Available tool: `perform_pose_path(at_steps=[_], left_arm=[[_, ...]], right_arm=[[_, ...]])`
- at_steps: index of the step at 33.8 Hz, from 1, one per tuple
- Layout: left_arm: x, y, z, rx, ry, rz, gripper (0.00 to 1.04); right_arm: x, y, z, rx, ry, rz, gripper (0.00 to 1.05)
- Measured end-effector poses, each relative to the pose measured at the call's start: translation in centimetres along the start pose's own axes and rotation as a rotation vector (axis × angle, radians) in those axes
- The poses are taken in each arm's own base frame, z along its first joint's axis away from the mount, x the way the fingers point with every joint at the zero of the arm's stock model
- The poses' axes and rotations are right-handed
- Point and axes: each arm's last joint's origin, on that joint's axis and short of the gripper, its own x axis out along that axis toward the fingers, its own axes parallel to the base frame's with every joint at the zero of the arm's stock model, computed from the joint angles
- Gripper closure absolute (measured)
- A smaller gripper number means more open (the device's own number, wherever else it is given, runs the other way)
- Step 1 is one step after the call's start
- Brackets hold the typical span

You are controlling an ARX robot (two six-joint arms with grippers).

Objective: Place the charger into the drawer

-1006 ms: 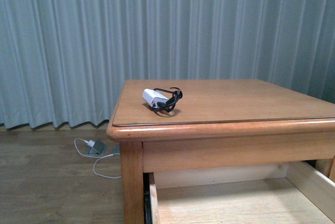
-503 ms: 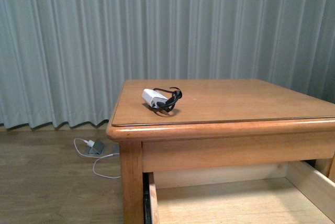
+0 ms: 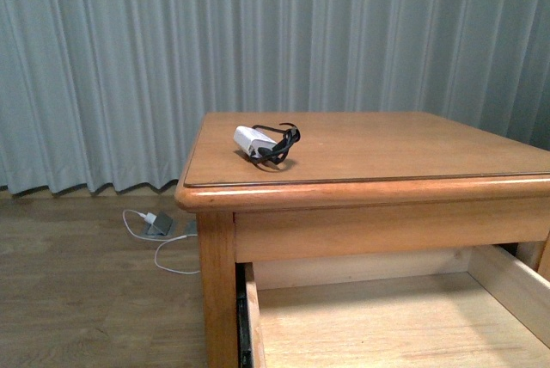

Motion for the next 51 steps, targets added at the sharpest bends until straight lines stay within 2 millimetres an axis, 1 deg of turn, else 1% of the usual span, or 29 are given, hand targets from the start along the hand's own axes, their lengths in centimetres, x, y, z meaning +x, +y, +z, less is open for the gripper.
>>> perform_pose_path(at_steps=[5,7,9,12,14,17,24,30,34,38,41,42,43,45,47,51], left_arm=[[2.4,-2.5,3.2,-0.019,0.005,-0.106,0.06],[3.9,-4.0,4.5,0.0,0.009,-0.142,0.06],[6.2,-6.2,5.9,0.04,0.019,-0.205,0.06],[8.6,-8.7,6.9,0.08,0.032,-0.271,0.06],[10.7,-10.9,7.6,0.105,0.043,-0.309,0.06],[13.3,-13.7,7.9,0.13,0.055,-0.355,0.06],[17.1,-18.3,7.4,0.157,0.084,-0.417,0.06],[19.9,-22.2,5.7,0.178,0.121,-0.476,0.06],[21.5,-23.5,4.3,0.2,0.154,-0.433,0.06],[22.7,-24.0,3.0,0.223,0.178,-0.411,0.06],[23.0,-24.2,2.5,0.242,0.186,-0.405,0.06],[23.1,-24.2,2.4,0.253,0.189,-0.402,0.09],[23.1,-24.2,2.3,0.261,0.191,-0.399,0.14],[23.0,-24.4,2.2,0.294,0.193,-0.387,0.27],[23.1,-24.5,2.2,0.311,0.196,-0.385,0.36],[23.0,-24.5,2.0,0.335,0.202,-0.388,0.58]], right_arm=[[0.0,0.0,0.0,0.0,0.0,0.0,0.09],[0.0,0.0,0.0,0.0,0.0,0.0,0.09],[0.0,0.0,0.0,0.0,0.0,0.0,0.09],[0.0,0.0,0.0,0.0,0.0,0.0,0.09],[0.0,0.0,0.0,0.0,0.0,0.0,0.09],[0.0,0.0,0.0,0.0,0.0,0.0,0.09],[0.0,0.0,0.0,0.0,0.0,0.0,0.09],[0.0,0.0,0.0,0.0,0.0,0.0,0.09],[0.0,0.0,0.0,0.0,0.0,0.0,0.09],[0.0,0.0,0.0,0.0,0.0,0.0,0.09],[0.0,0.0,0.0,0.0,0.0,0.0,0.09],[0.0,0.0,0.0,0.0,0.0,0.0,0.09],[0.0,0.0,0.0,0.0,0.0,0.0,0.09],[0.0,0.0,0.0,0.0,0.0,0.0,0.09],[0.0,0.0,0.0,0.0,0.0,0.0,0.09],[0.0,0.0,0.0,0.0,0.0,0.0,0.09]])
